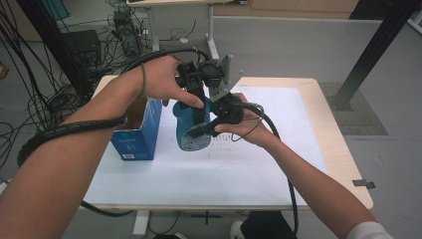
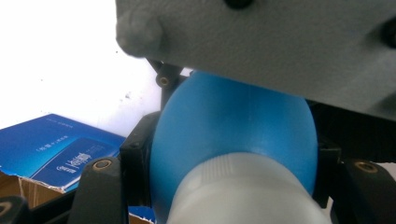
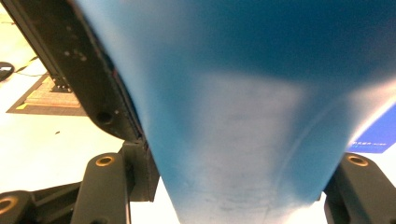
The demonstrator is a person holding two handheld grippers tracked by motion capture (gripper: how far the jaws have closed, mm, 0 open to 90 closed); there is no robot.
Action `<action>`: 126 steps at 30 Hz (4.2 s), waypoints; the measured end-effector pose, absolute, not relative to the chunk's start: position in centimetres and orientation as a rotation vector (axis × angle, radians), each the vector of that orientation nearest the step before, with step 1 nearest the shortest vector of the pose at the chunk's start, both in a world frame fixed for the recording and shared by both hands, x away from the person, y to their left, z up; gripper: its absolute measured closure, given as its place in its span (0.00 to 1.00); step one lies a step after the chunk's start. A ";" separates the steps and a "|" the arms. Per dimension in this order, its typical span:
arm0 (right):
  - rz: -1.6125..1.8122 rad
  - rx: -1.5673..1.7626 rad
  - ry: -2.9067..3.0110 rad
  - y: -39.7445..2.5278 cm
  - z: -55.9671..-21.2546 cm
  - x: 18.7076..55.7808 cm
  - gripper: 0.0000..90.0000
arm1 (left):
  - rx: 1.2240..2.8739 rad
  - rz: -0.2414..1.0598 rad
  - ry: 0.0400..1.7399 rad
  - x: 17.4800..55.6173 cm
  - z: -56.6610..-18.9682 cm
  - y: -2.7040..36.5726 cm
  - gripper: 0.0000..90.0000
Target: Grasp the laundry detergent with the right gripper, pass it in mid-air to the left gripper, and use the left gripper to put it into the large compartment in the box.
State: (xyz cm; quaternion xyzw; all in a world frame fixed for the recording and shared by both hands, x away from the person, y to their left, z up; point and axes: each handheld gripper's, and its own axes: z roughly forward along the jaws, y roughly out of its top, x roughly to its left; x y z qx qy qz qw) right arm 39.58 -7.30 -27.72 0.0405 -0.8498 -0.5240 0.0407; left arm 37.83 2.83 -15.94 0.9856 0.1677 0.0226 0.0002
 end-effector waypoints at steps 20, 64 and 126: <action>-1.616 0.119 -2.593 -7.2 -27.7 39.4 0.42 | 3.097 0.082 0.525 37.6 -15.8 3.0 0.41; -1.300 -0.200 -2.792 -12.1 -27.4 39.3 0.04 | 3.056 0.112 0.804 38.1 -13.9 5.9 0.41; -0.849 -0.415 -2.944 -21.9 -27.3 38.4 0.05 | 2.012 0.402 2.243 43.8 -2.0 20.7 0.41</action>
